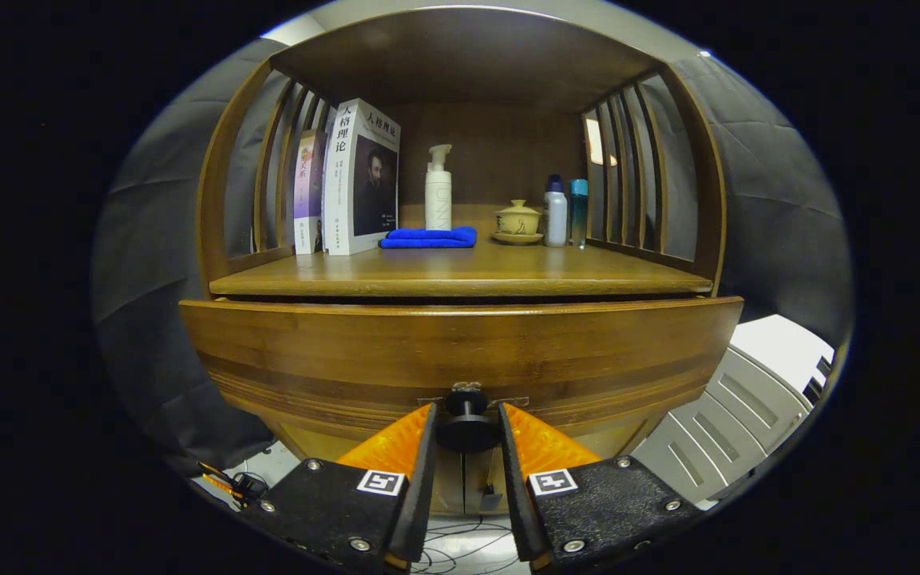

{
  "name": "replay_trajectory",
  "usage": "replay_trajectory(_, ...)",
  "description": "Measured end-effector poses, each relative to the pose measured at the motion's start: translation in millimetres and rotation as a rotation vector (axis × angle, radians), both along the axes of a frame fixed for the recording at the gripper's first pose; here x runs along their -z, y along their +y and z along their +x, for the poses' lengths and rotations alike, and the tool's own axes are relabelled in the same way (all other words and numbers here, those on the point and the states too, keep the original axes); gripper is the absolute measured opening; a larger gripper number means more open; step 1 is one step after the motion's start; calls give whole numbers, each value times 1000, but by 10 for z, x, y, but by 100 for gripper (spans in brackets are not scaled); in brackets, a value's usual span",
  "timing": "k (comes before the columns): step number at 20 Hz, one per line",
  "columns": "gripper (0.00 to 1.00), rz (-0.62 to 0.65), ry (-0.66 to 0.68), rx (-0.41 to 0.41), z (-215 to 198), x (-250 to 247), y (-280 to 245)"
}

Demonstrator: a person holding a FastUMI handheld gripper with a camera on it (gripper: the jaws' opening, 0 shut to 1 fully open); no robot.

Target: Pull open the drawer, take out the items inside it, and place them on the countertop above the cabinet.

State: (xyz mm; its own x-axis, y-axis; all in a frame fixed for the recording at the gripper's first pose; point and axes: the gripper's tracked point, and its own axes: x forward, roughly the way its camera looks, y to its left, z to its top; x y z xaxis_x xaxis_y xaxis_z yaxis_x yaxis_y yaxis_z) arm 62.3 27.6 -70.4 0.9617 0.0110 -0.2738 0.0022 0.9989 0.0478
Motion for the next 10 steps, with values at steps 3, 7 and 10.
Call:
replay_trajectory(3,43,-9,6,6,-143,-9,-10)
replay_trajectory(7,43,-16,16,7,-300,2,-9)
replay_trajectory(10,43,-13,21,4,-421,-7,-18)
